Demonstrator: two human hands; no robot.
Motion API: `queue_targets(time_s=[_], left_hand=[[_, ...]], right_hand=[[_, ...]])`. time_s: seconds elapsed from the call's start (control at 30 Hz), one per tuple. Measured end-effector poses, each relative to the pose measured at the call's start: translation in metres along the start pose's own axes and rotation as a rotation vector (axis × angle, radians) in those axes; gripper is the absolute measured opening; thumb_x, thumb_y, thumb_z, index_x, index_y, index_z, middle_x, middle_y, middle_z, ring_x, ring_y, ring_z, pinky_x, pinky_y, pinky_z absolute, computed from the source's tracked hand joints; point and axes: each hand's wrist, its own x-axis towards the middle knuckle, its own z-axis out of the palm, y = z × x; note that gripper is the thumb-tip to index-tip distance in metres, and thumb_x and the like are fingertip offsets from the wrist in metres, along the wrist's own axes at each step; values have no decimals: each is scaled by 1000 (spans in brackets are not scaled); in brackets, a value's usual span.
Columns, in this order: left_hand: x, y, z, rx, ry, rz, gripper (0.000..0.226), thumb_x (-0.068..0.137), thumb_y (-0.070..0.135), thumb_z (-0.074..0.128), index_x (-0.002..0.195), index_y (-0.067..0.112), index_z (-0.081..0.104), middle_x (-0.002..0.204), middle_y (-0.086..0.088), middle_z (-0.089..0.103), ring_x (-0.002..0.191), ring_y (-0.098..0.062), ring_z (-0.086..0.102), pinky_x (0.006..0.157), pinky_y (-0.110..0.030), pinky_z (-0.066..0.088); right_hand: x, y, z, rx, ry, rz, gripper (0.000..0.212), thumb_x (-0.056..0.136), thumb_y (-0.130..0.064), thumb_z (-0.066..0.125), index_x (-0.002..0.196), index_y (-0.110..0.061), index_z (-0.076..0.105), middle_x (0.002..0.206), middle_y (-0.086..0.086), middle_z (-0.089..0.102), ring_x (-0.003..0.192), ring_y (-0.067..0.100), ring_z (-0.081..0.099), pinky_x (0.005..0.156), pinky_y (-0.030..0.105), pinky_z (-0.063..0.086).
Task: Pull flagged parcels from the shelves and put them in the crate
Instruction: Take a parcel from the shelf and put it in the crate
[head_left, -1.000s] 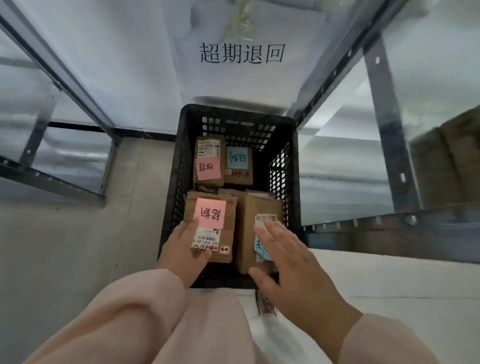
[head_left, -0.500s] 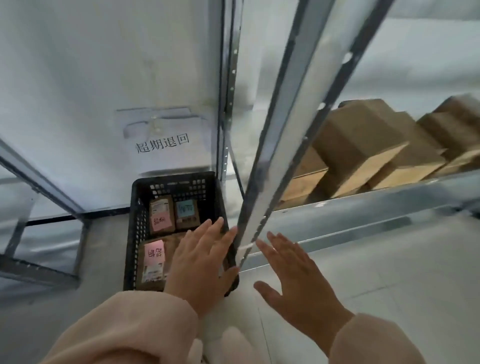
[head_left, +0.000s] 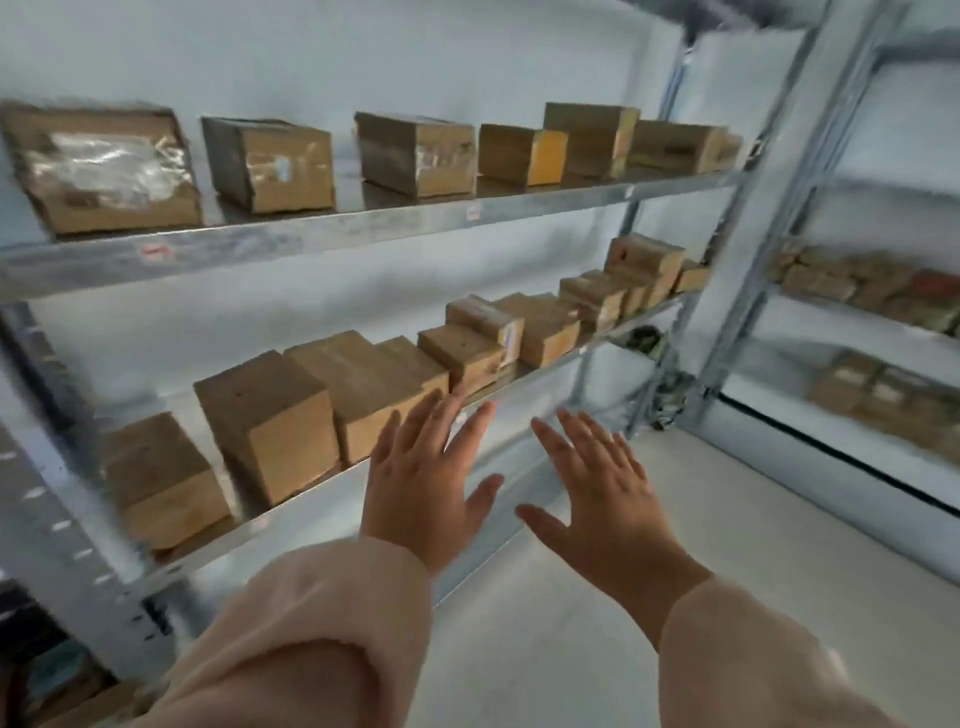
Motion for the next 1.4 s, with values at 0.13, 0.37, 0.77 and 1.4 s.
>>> queue_targets(time_s=[0.13, 0.37, 0.77, 1.4], left_hand=[[68, 70, 16, -52, 66, 139, 64, 83, 46, 64, 141, 27, 47, 146, -1, 46, 133, -28, 45, 103, -54, 40], [188, 151, 54, -62, 110, 281, 66, 84, 49, 60, 144, 29, 42, 150, 1, 41, 136, -26, 41, 113, -54, 28], [399, 185, 171, -161, 236, 401, 61, 86, 50, 55, 142, 28, 43, 144, -1, 48, 133, -26, 44, 109, -53, 36], [656, 265, 347, -22, 244, 347, 66, 82, 49, 64, 141, 29, 44, 144, -2, 48, 134, -28, 43, 110, -53, 33]], right_hand=[[4, 78, -56, -81, 101, 105, 82, 85, -69, 38, 152, -37, 4, 162, -7, 2, 147, 10, -7, 120, 35, -4], [34, 187, -112, -181, 247, 207, 79, 87, -70, 33, 153, -35, 5, 162, -5, 4, 148, 13, -3, 121, 41, 4], [178, 345, -128, -304, 340, 255, 78, 88, -67, 34, 153, -32, 9, 161, -4, 9, 148, 14, 0, 121, 42, 10], [374, 621, -105, -243, 409, 248, 76, 87, -72, 24, 152, -36, 5, 161, -7, 2, 147, 12, -7, 121, 38, 0]])
